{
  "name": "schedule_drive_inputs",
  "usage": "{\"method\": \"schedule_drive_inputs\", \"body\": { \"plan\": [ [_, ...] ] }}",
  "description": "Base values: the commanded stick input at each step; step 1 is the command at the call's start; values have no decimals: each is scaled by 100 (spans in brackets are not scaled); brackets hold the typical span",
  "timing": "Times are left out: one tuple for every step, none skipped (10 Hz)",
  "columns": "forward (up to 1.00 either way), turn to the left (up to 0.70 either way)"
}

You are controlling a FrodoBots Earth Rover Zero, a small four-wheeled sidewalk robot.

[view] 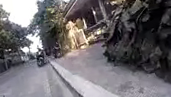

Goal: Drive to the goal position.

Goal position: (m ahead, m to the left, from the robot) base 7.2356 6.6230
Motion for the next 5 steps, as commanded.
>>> {"method": "schedule_drive_inputs", "body": {
  "plan": [
    [69, 16],
    [26, -1],
    [0, 0],
    [-36, 0],
    [-100, -1]
  ]
}}
